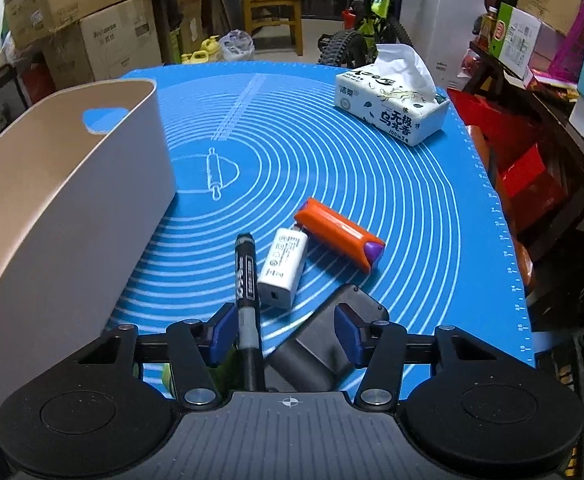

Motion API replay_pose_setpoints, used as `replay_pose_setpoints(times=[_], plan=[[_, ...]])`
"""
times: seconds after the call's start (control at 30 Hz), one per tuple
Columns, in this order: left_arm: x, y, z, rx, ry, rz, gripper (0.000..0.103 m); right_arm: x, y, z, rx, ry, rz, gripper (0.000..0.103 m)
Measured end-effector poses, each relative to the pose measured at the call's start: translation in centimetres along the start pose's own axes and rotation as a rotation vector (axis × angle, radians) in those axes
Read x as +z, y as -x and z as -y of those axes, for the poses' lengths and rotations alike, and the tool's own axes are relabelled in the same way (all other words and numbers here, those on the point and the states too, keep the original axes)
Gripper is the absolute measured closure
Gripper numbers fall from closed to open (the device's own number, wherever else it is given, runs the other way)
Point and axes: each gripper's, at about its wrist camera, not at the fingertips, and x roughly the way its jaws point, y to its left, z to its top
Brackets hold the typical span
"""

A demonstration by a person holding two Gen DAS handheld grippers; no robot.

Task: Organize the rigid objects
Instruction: 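Move the right gripper down to the black marker, then close the right gripper on the black marker and lift it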

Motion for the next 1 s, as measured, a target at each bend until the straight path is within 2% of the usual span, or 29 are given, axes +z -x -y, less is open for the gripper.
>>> replay_pose_setpoints(times=[0.47, 0.53, 0.63, 0.77, 0.83, 0.87, 1.0], plan=[[0.0, 0.0, 0.1, -0.001, 0.002, -0.001, 0.096, -0.2, -1.2, -1.2, 0.009, 0.107, -0.067, 0.047], [0.0, 0.0, 0.0, 0.0, 0.001, 0.0, 0.096, -0.2, -1.3, -1.4, 0.011, 0.112, -0.056, 0.047], [0.0, 0.0, 0.0, -0.001, 0.002, 0.0, 0.096, -0.1, -1.7, -1.6, 0.024, 0.108, -0.072, 0.056], [0.0, 0.0, 0.0, 0.0, 0.001, 0.0, 0.096, -0.2, -2.4, -2.3, 0.015, 0.14, -0.081, 0.06], [0.0, 0.0, 0.0, -0.001, 0.001, 0.0, 0.096, -0.3, -2.7, -2.4, 0.025, 0.134, -0.084, 0.067], [0.0, 0.0, 0.0, -0.001, 0.002, 0.0, 0.096, -0.3, -2.8, -2.4, 0.029, 0.135, -0.081, 0.074], [0.0, 0.0, 0.1, 0.001, 0.0, 0.0, 0.096, -0.5, -2.4, -2.3, 0.044, 0.133, -0.069, 0.075]])
